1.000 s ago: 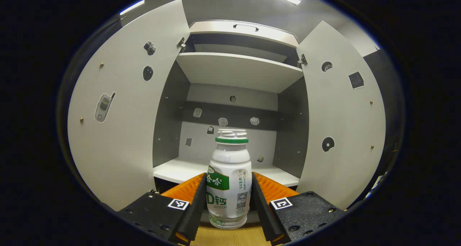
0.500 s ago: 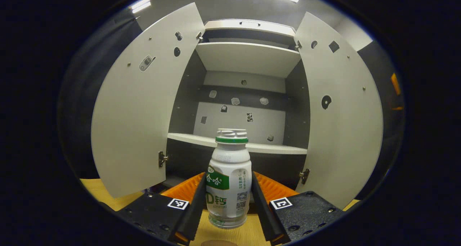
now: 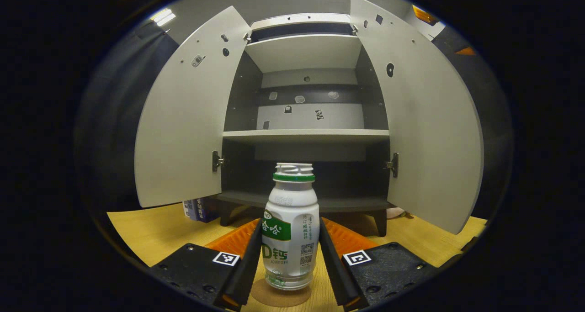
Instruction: Grasp the bottle in the cabinet with the left hand and place it on the coaster, then close the right door with the right hand and the left door with the left hand.
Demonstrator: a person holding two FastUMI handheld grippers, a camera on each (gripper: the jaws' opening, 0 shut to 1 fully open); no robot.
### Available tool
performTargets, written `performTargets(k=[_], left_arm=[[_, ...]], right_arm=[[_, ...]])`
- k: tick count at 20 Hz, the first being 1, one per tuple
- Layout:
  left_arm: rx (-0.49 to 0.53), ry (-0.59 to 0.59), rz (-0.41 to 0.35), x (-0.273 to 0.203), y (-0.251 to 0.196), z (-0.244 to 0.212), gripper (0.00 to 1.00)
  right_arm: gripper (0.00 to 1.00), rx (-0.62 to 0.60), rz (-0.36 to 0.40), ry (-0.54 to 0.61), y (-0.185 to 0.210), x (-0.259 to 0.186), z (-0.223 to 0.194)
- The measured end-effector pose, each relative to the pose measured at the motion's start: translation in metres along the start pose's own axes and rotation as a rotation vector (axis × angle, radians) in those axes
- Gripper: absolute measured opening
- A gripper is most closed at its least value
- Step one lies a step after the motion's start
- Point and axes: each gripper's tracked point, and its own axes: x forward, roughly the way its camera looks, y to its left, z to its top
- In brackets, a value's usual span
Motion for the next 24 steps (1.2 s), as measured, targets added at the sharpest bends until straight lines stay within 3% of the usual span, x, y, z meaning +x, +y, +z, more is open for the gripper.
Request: performTargets(k=[8,13,16,21,24], left_arm=[[0.032,0.055,0.062,-0.005,0.011,-0.034,0.68],[0.023,0.038,0.037,-0.004,0.007,-0.031,0.69],[-0.017,0.061,0.014,-0.005,0.005,-0.032,0.75],[0.005,0.096,-0.010,-0.009,0.005,-0.029,0.89],[-0.027,0.093,-0.059,-0.016,0.002,-0.006,0.94]], right_arm=[[0.98,0.000,0.038,0.007,0.008,0.005,-0.001],[0.98,0.020,0.040,0.025,0.006,0.013,-0.005],[0.98,0.021,0.052,0.036,0.010,0.014,-0.008],[0.98,0.020,0.053,0.027,0.013,0.016,-0.007],[0.98,0.010,0.054,0.013,0.014,0.014,-0.005]])
